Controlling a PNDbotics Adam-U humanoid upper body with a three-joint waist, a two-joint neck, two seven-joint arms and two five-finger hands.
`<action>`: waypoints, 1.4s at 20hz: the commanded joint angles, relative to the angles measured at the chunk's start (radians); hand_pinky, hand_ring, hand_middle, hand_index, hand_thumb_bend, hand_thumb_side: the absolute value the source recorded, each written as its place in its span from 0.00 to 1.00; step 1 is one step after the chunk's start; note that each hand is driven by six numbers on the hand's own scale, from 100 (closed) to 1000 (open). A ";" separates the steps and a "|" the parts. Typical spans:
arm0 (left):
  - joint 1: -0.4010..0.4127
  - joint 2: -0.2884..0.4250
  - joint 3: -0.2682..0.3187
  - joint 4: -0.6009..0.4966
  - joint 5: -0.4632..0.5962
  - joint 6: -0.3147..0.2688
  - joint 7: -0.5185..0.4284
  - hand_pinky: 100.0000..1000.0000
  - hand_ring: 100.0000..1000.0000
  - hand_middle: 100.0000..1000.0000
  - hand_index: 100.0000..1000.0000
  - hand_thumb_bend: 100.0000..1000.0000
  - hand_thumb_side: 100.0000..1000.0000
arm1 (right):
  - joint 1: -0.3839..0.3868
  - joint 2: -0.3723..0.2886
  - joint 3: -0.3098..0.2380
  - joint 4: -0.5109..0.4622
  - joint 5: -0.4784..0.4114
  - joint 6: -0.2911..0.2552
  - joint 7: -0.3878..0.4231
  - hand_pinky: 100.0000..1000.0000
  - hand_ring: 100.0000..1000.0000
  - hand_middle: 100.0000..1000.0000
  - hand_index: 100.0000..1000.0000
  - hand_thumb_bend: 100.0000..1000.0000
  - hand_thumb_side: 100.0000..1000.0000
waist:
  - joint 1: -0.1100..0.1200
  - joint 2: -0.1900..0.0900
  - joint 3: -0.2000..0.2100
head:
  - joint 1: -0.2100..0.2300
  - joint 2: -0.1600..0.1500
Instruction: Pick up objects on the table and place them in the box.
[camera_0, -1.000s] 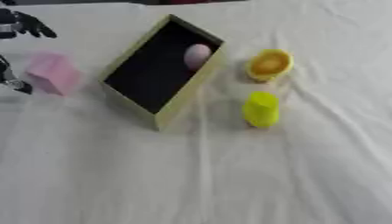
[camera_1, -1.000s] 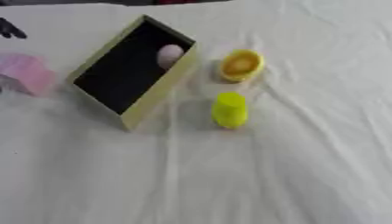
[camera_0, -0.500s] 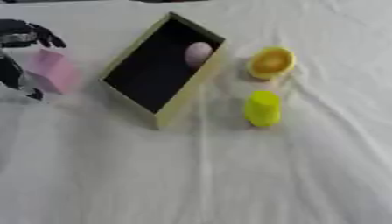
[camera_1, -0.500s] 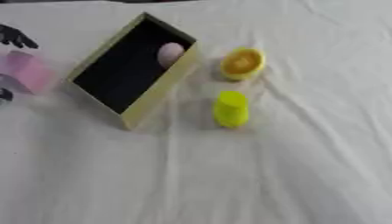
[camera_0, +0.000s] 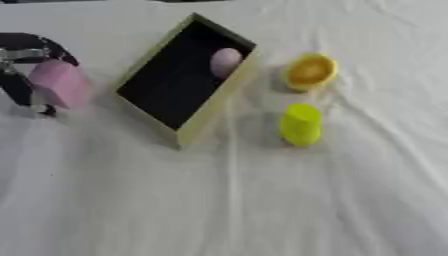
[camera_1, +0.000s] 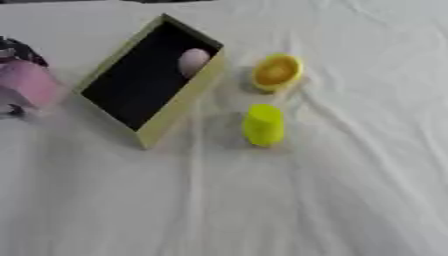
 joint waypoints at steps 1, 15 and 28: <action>-0.025 0.020 0.014 -0.013 0.004 0.005 0.028 0.73 0.70 0.62 0.77 0.34 0.00 | -0.004 -0.014 -0.005 -0.016 0.004 0.001 0.006 0.90 0.91 0.72 0.90 0.00 0.62 | 0.000 -0.020 -0.001 | 0.004 -0.009; -0.038 0.030 0.028 -0.206 0.074 0.051 0.058 0.61 0.53 0.46 0.62 0.18 0.00 | 0.010 -0.015 -0.009 -0.016 0.007 0.007 0.002 0.90 0.91 0.71 0.90 0.00 0.62 | 0.004 -0.031 -0.002 | 0.000 0.000; -0.134 -0.093 -0.085 -0.473 0.341 0.088 -0.023 0.58 0.51 0.44 0.62 0.08 0.00 | -0.016 -0.021 -0.005 -0.016 -0.013 -0.004 -0.001 0.90 0.91 0.71 0.90 0.00 0.62 | 0.007 -0.045 -0.007 | -0.033 0.015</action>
